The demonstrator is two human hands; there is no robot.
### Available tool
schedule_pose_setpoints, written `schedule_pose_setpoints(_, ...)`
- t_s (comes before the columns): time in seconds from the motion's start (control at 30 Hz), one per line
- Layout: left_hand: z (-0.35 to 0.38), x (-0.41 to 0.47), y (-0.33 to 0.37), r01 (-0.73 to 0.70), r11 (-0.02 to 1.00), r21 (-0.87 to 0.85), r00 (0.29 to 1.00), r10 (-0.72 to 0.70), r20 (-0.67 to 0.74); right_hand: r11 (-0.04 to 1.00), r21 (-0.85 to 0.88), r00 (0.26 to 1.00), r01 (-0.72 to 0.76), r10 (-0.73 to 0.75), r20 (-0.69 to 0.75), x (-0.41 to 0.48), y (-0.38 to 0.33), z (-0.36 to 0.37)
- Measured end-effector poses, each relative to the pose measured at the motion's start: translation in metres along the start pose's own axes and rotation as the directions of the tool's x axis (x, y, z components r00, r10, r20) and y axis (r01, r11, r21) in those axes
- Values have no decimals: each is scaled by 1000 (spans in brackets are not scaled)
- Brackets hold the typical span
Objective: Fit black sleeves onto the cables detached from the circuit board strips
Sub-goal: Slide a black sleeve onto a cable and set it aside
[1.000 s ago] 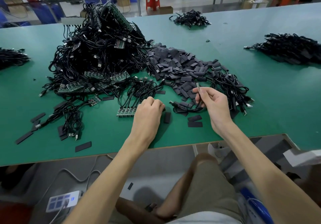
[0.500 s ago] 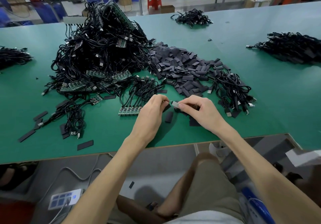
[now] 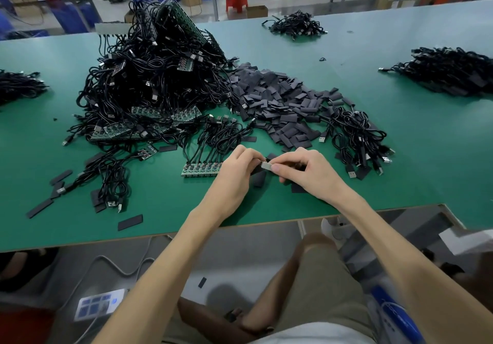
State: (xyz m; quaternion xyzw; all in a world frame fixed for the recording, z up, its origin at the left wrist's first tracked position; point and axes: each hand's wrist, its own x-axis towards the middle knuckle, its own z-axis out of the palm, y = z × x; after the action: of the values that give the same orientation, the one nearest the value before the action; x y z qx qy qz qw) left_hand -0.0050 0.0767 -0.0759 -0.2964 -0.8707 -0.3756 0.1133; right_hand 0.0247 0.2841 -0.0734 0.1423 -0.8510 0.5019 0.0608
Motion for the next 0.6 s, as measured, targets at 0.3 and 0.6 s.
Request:
schedule_pose_setpoints(0.3, -5, 1, 3, -10, 992, -126, 996, 21, 92, 999, 31, 999, -17, 16, 40, 1, 0, 1)
schedule_pose_setpoints(0.6, -9, 2, 2, 30, 977, -213, 998, -16, 64, 1000, 4, 999, -3, 3, 54, 1, 1, 3)
